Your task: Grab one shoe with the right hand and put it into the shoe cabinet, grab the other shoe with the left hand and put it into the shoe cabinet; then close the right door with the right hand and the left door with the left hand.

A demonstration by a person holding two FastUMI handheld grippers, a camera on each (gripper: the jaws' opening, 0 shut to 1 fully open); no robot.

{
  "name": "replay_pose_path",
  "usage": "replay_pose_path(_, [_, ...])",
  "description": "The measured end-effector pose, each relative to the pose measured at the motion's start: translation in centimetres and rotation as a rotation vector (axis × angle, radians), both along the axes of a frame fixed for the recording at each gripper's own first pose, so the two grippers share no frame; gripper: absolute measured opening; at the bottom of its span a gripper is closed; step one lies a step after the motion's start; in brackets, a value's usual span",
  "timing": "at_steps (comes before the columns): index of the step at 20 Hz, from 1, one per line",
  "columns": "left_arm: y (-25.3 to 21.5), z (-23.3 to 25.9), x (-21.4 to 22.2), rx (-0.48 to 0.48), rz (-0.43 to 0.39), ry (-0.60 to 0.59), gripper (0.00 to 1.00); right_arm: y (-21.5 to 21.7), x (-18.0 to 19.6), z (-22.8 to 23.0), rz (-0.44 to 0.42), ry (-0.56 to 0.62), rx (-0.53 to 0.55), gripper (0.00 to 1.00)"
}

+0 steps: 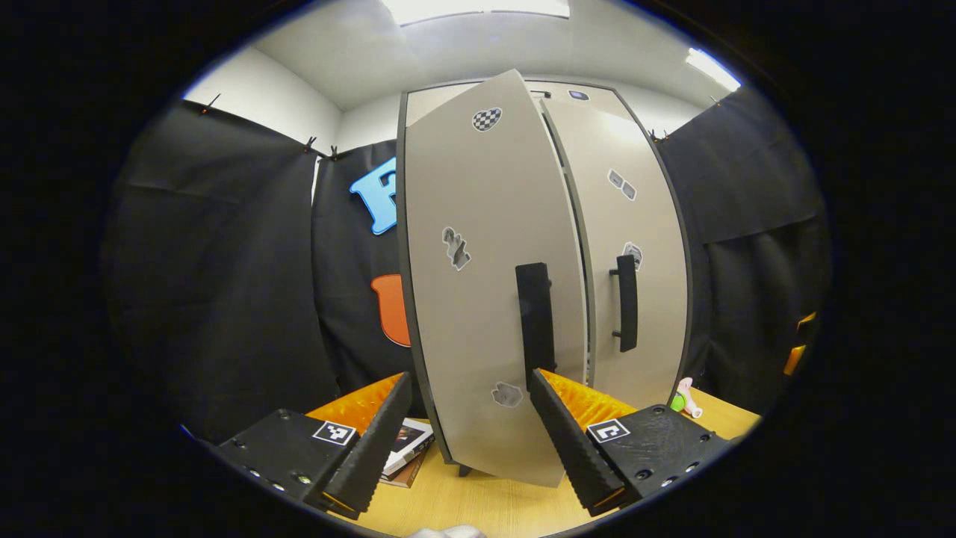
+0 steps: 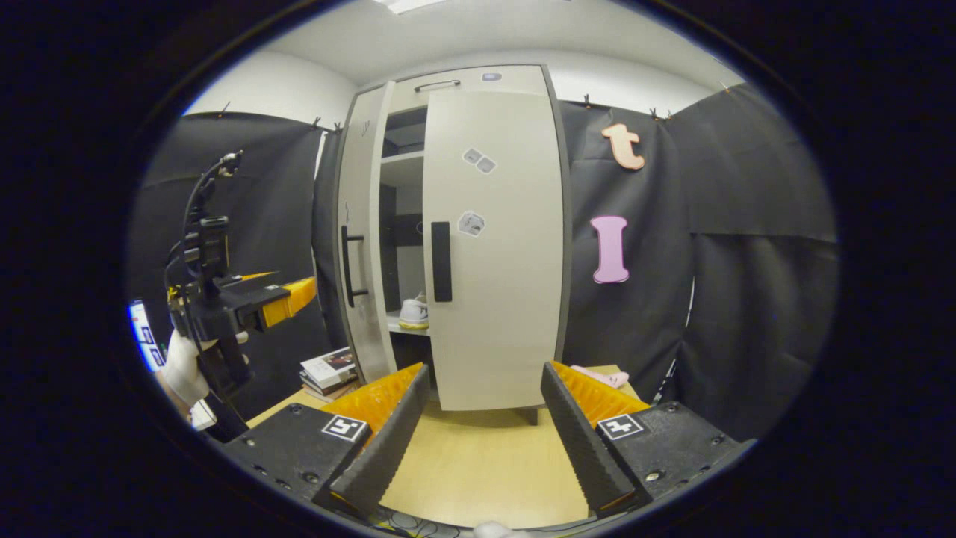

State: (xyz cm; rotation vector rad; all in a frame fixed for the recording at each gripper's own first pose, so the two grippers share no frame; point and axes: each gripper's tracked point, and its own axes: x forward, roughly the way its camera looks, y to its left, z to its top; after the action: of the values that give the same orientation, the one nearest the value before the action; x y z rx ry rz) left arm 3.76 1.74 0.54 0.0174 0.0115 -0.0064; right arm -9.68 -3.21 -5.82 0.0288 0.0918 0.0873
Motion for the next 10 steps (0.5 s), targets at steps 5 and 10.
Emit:
replay_pose_path(5, [-1.0,0.8,-3.8,0.002,-0.026,0.016,1.00,-0.5,-0.6,1.4,-0.033,-0.046,0.012,0.98])
replay_pose_path(10, [-2.4,1.0,-7.3,0.001,-0.061,0.034,0.96,-1.1,-1.1,2.0,-0.070,-0.068,0.021,0.97])
